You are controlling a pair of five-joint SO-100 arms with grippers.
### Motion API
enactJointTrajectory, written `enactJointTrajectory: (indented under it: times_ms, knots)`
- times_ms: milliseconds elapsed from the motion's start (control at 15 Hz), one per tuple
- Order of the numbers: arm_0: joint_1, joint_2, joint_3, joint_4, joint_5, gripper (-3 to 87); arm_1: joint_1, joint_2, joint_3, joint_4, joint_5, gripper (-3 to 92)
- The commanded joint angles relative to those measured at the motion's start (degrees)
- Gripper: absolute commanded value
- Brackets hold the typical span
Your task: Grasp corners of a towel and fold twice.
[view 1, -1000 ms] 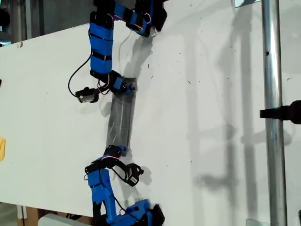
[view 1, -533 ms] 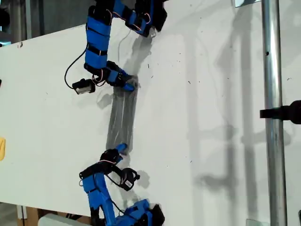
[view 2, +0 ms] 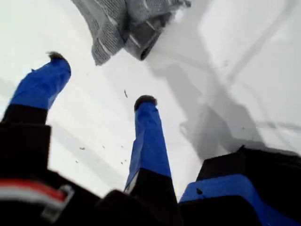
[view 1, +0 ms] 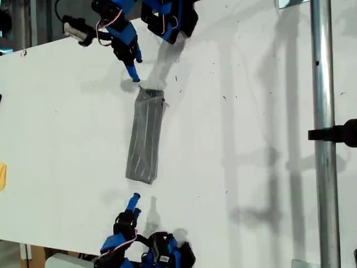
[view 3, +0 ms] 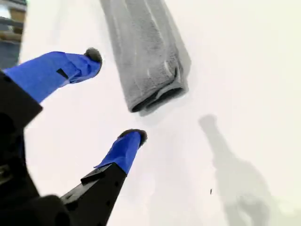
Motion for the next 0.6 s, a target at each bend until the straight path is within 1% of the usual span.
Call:
enactJointTrajectory:
  times_ms: [0, 67, 133, 200, 267, 333, 533]
  knots:
    - [11.1, 30.1, 12.5, -4.5, -10.0, 18.9, -7.1, 16.7, 1.1, 2.2, 10.1, 31.6]
    - [17.6, 37.9, 20.0, -11.2, -13.8, 16.8, -9.8, 18.9, 1.4, 3.2, 13.7, 31.9]
    - [21.7, 44.6, 27.5, -17.4, -15.4, 14.4, -11.6, 18.8, 1.6, 4.0, 17.1, 32.9]
    - [24.0, 56.3, 35.4, -17.8, -15.8, 8.8, -13.5, 17.5, 1.4, 5.1, 19.5, 34.6]
    - [24.6, 57.4, 37.2, -14.9, -15.3, 2.7, -14.2, 16.1, 1.0, 6.1, 20.7, 37.2]
    - [25.8, 57.6, 39.9, -15.2, -14.1, 0.5, -15.2, 14.8, 0.7, 6.7, 22.0, 39.2]
    - [26.3, 57.6, 48.2, -16.4, -11.2, 0.1, -15.1, 8.0, 0.4, 7.2, 23.0, 43.2]
